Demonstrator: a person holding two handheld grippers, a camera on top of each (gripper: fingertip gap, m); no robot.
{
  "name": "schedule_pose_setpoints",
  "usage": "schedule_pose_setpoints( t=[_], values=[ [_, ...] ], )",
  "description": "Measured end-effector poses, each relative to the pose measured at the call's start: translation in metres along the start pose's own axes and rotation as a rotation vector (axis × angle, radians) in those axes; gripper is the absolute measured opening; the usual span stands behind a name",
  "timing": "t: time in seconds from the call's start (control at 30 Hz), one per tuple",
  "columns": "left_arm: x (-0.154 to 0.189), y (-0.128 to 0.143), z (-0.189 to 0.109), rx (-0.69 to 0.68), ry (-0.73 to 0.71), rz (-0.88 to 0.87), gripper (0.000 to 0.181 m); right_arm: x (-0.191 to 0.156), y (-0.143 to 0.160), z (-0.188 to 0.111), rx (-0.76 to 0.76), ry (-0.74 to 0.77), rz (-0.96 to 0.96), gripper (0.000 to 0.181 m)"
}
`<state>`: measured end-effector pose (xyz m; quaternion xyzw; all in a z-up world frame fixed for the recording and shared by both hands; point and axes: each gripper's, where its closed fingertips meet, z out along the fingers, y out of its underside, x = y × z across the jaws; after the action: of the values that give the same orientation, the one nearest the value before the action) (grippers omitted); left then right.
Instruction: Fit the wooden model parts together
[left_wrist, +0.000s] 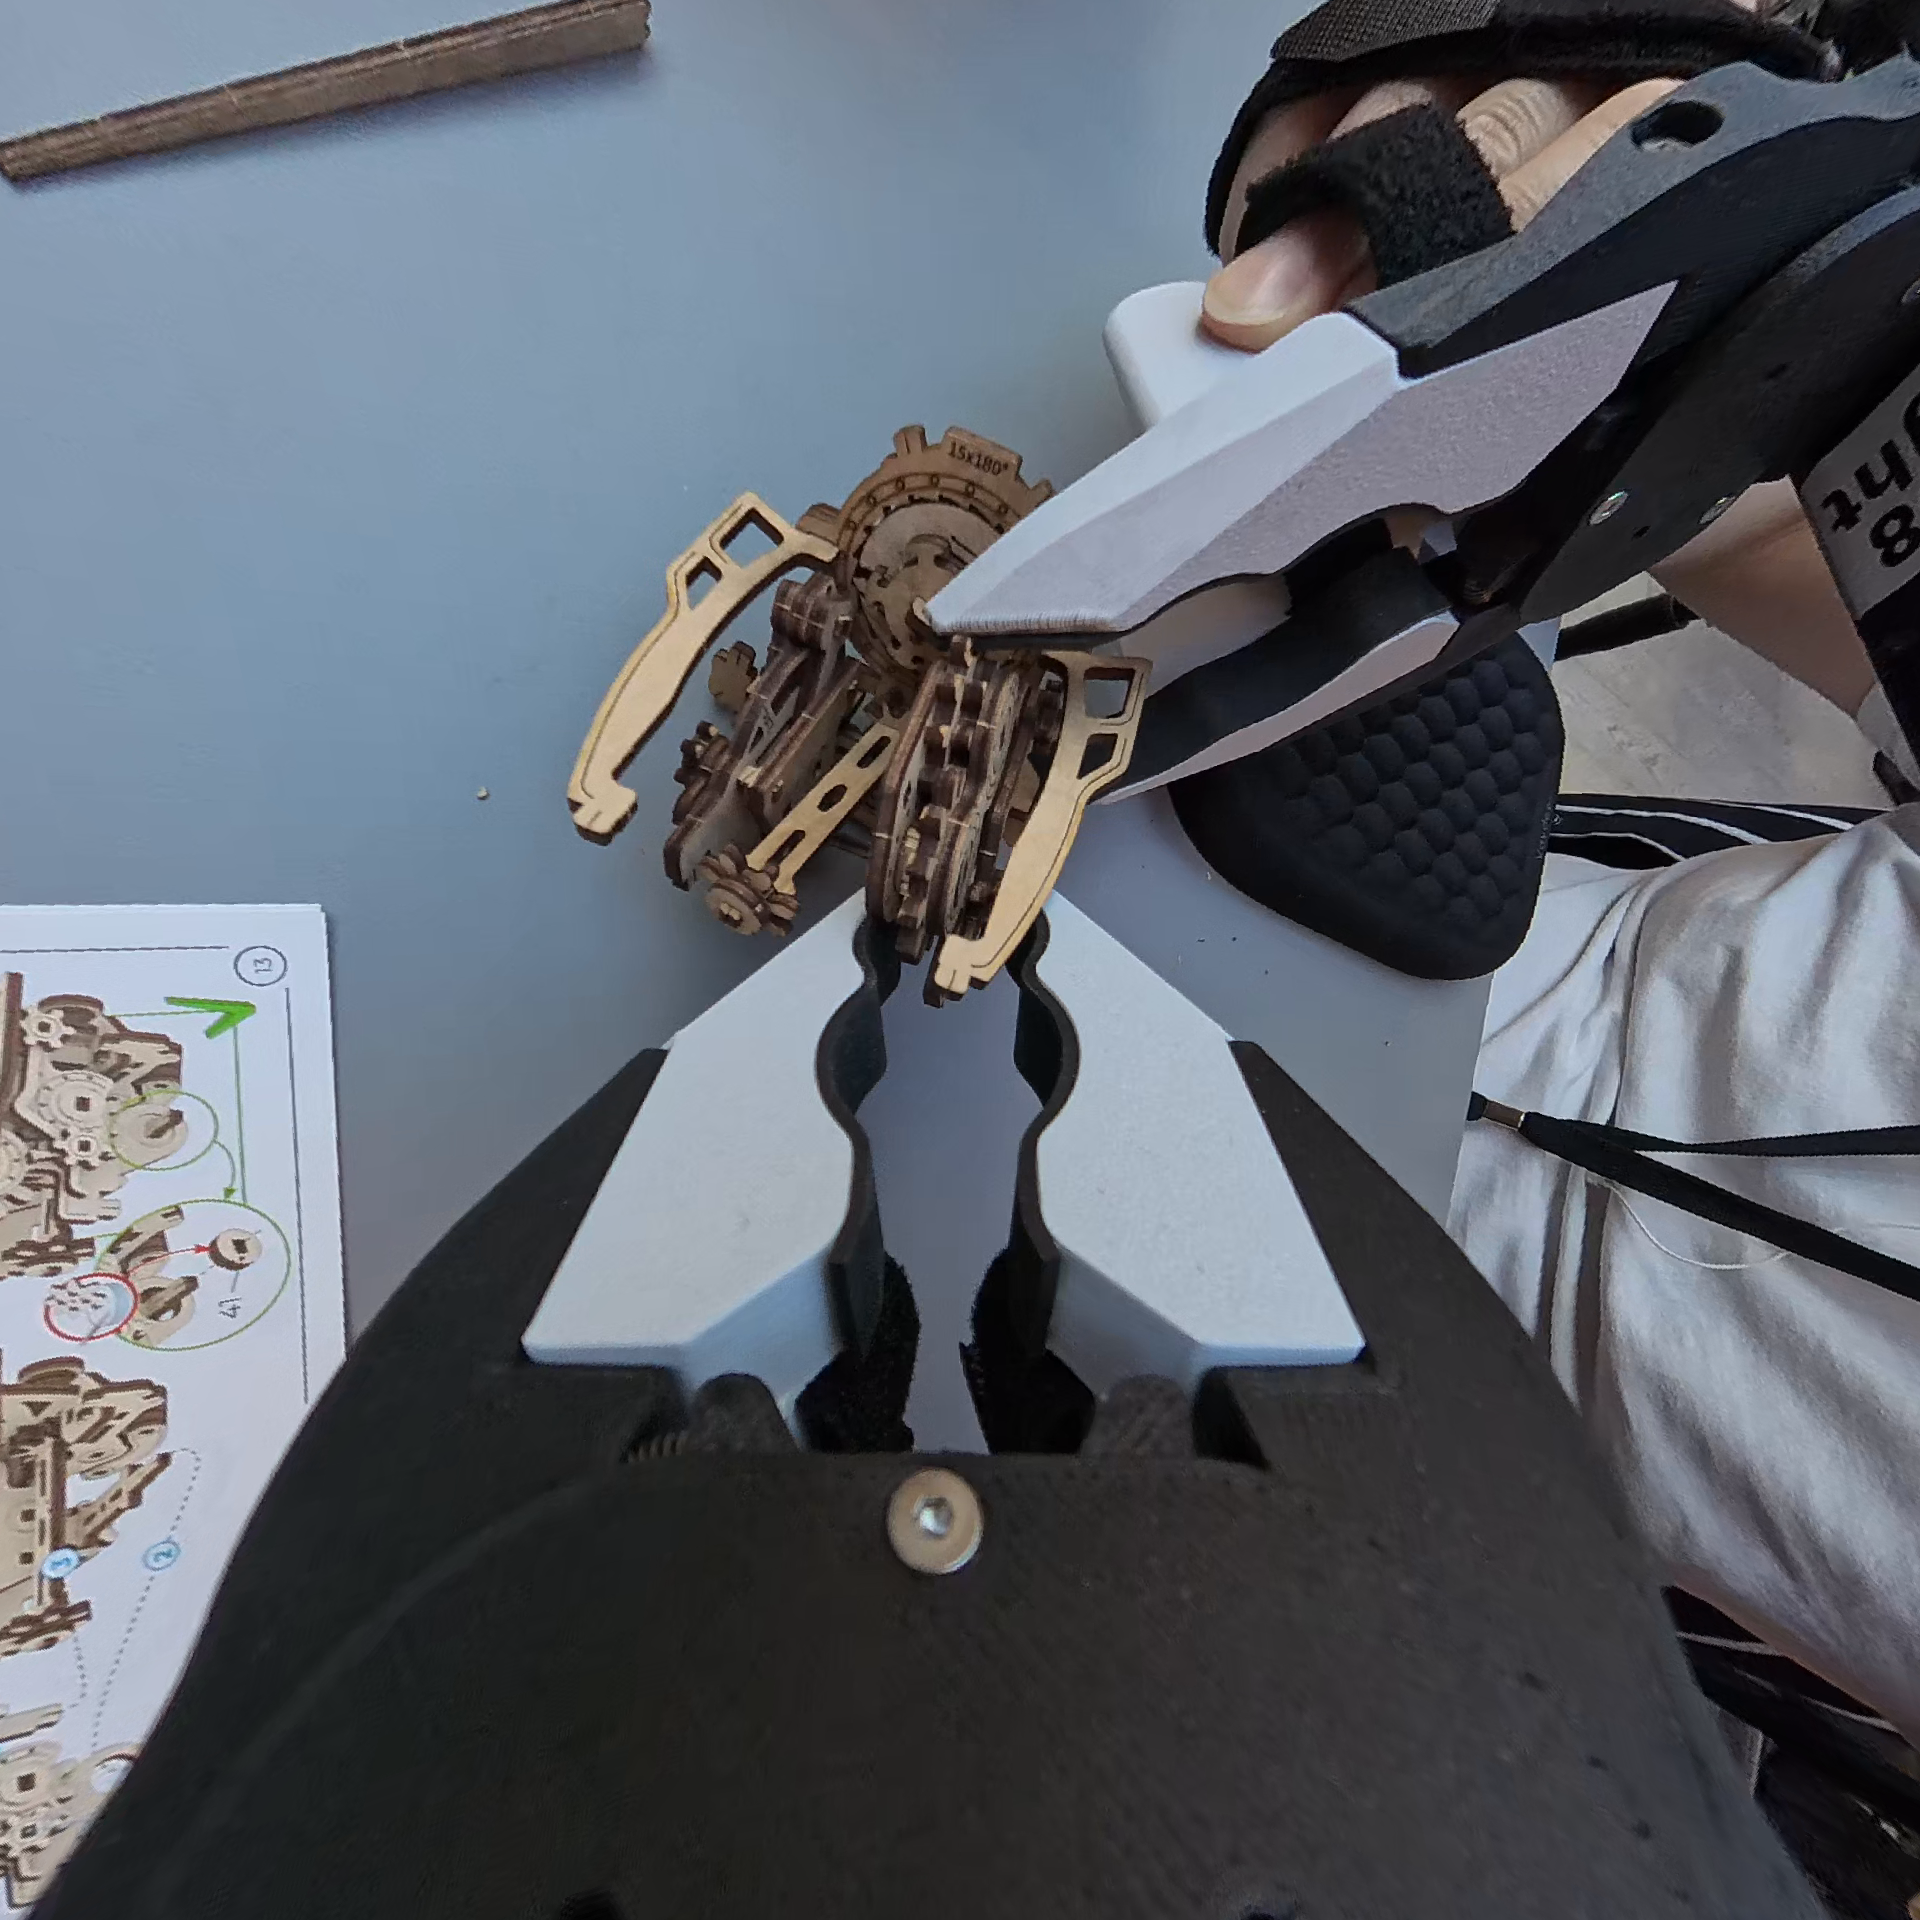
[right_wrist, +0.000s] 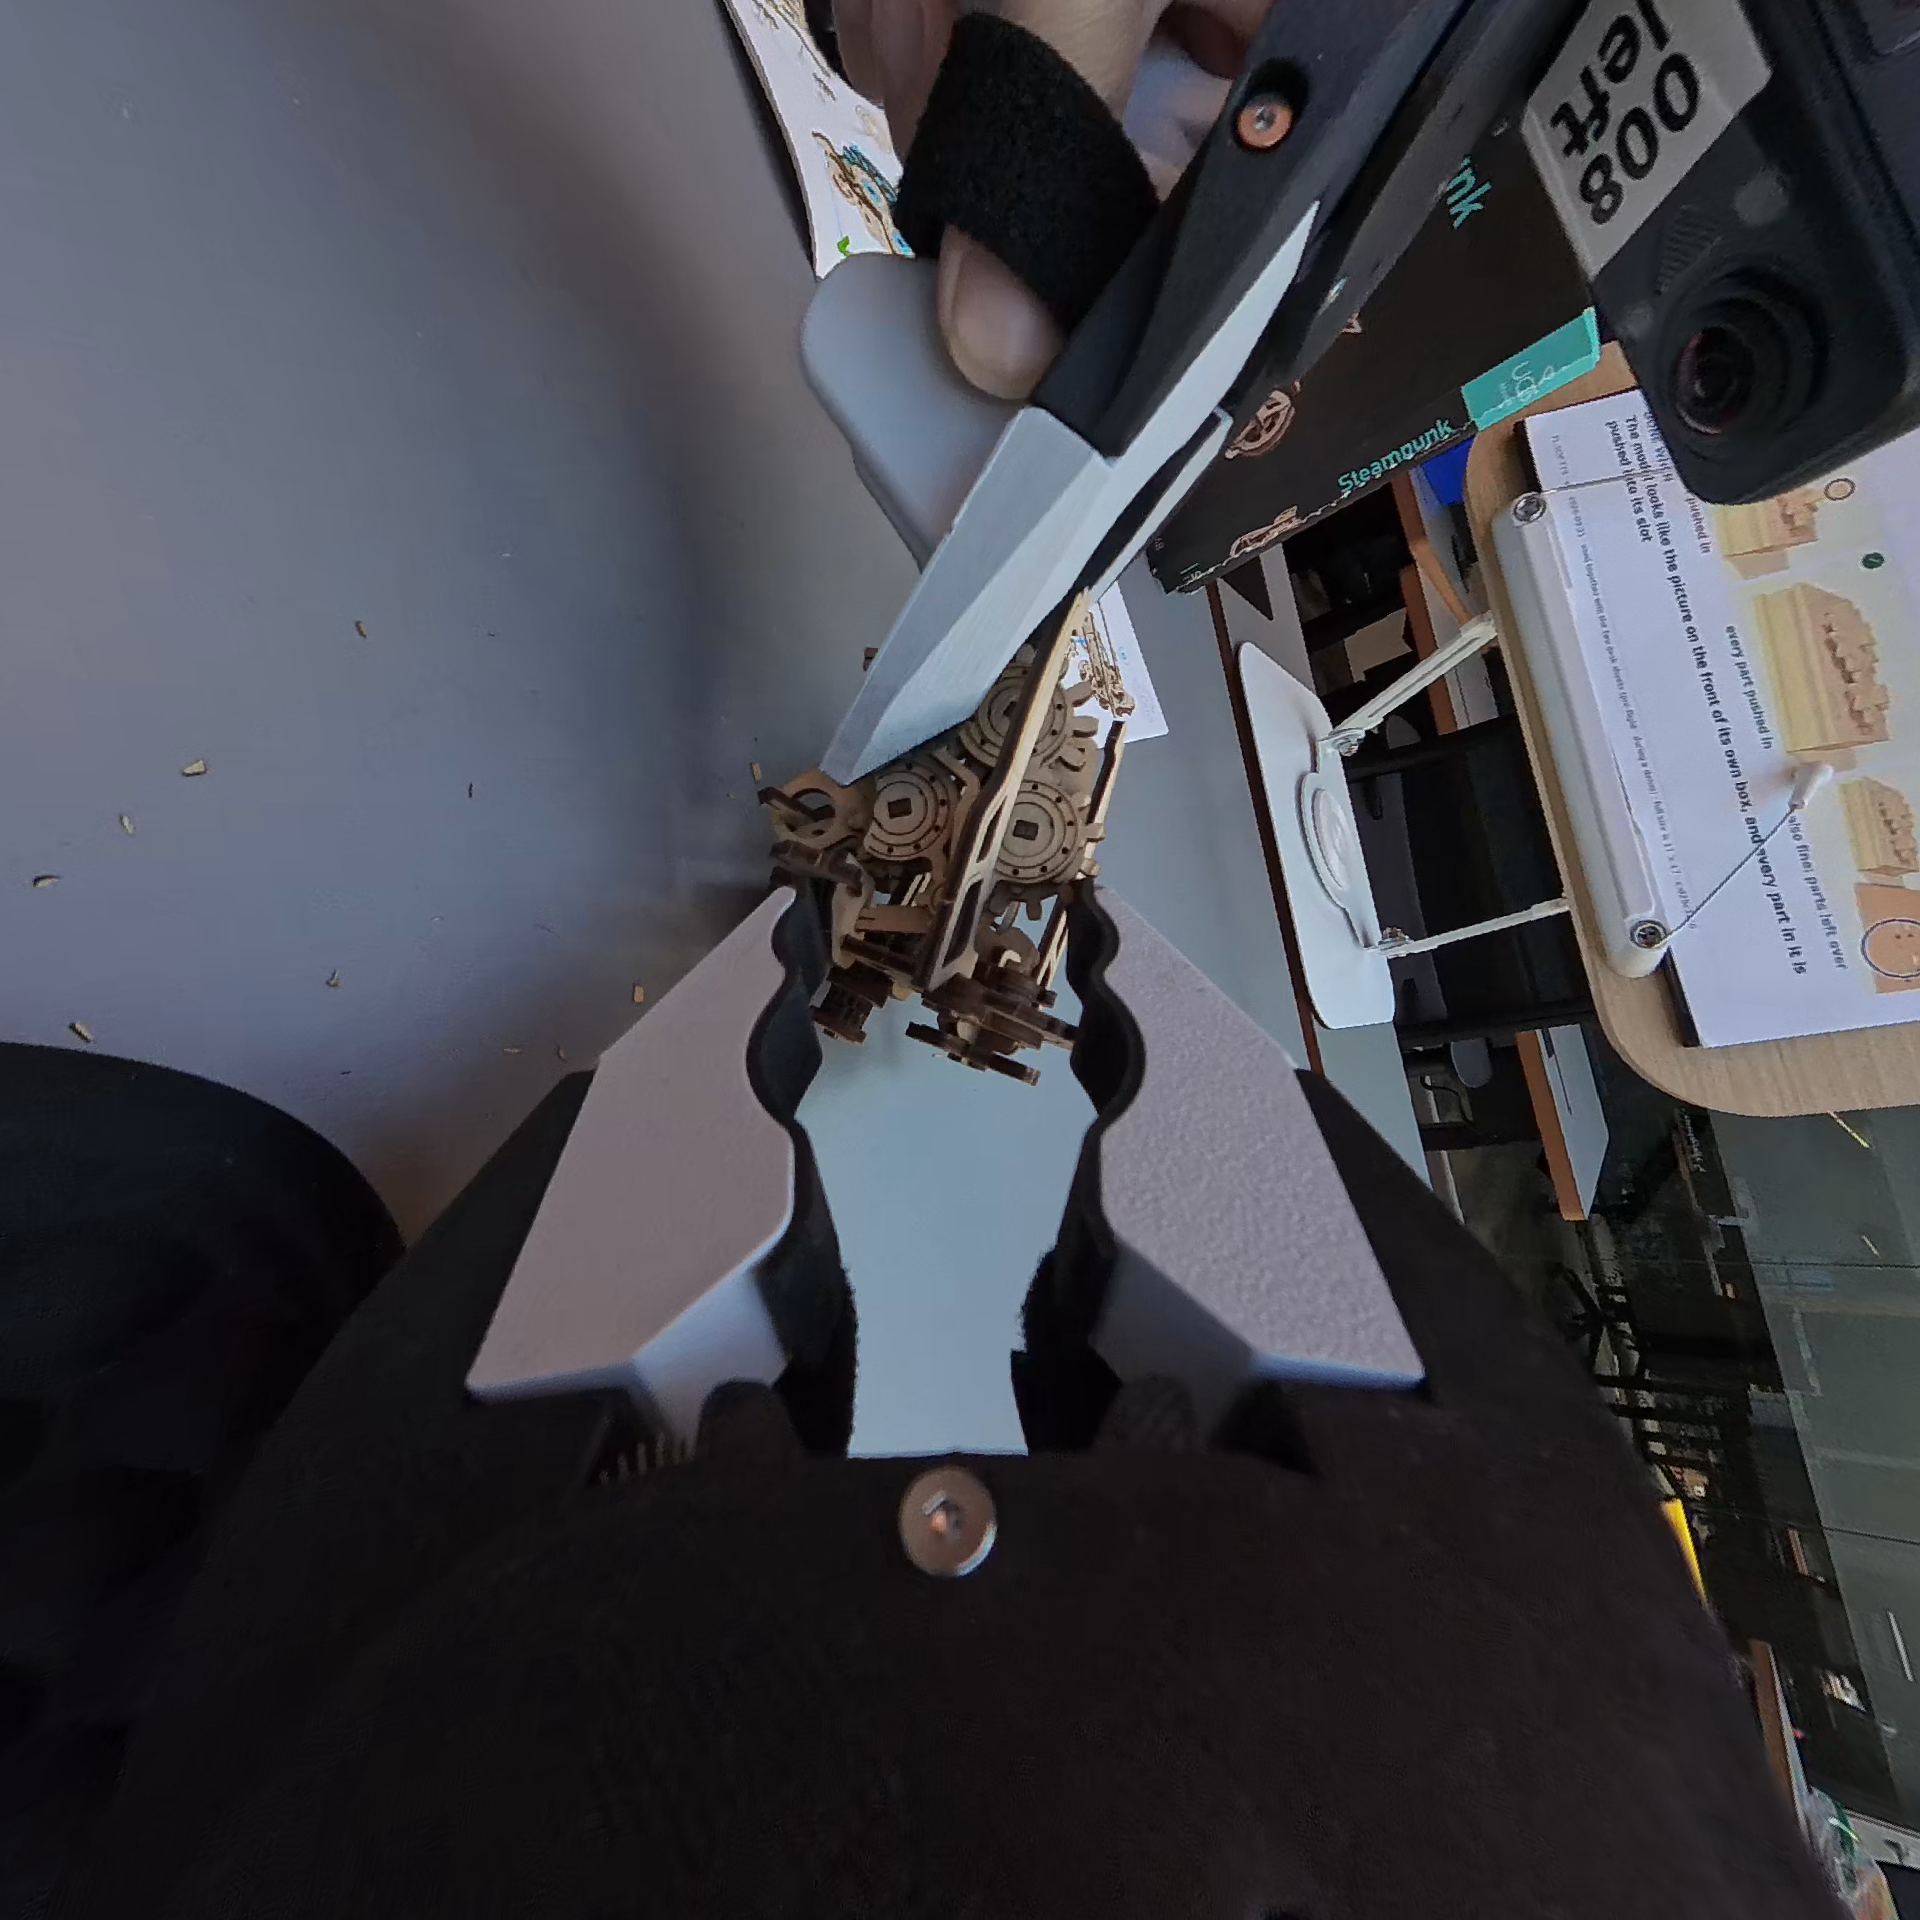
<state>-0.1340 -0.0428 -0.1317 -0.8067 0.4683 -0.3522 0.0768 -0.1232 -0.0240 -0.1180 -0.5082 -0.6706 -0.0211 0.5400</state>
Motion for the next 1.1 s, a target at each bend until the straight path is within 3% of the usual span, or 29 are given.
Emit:
schedule_pose_setpoints(
  t=[0.37,0.67,1.1],
  values=[
    [-0.0003,0.0027,0.0007,-0.037,-0.014,0.015,0.019,-0.0013,-0.0008,0.0000,0.044,-0.015,0.070,0.048],
    [-0.0013,0.0061,0.0008,-0.055,-0.032,0.022,0.018,-0.0032,-0.0033,-0.0006,0.036,-0.087,0.009,0.048],
    [-0.0056,0.0042,-0.0024,-0.104,-0.115,0.099,0.019,0.0023,-0.0041,-0.0010,0.064,0.042,0.038,0.044]
  ],
)
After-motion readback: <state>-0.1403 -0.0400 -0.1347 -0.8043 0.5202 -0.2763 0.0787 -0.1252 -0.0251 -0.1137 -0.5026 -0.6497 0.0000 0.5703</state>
